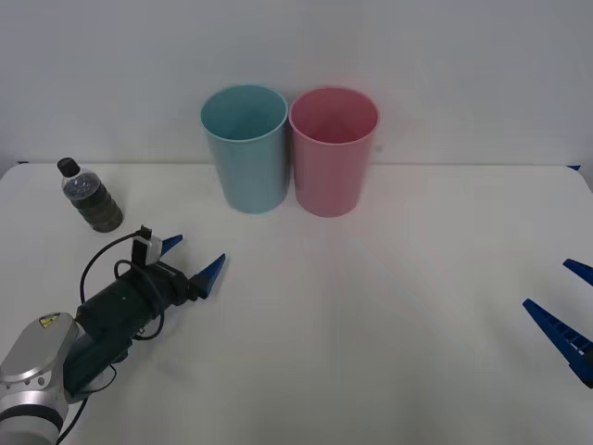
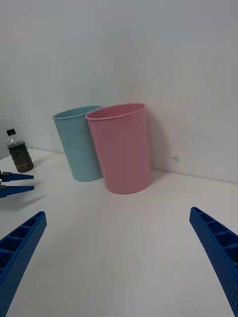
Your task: Grasp the object on the table and drop it into the matching bin: aluminum can to the light blue bin, PET bottle to the pink bin.
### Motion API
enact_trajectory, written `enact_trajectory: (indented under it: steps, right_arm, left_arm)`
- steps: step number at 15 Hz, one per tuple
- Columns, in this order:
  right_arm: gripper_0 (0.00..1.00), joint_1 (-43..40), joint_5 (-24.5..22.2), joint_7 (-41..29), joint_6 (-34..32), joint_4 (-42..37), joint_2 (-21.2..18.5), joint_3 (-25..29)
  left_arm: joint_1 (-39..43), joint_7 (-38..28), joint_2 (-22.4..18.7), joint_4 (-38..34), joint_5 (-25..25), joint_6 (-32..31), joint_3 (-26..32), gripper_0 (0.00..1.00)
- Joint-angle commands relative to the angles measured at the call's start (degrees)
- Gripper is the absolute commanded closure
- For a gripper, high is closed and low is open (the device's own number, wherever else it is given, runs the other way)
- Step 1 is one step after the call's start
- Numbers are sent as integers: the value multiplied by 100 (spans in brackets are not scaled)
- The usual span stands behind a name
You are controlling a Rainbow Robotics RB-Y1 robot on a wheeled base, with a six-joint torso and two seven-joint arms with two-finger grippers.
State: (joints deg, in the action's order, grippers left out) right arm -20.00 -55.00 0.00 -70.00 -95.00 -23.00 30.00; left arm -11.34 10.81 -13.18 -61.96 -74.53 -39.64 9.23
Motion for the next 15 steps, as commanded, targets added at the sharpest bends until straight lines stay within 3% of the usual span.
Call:
enact_trajectory:
  steps: [1,15]
  right_arm:
    - [0,0,0,0,0,0,0,0]
    - [0,0,0,0,0,0,0,0]
  left_arm:
    - [0,0,0,0,0,0,0,0]
    - [0,0,0,0,0,0,0,0]
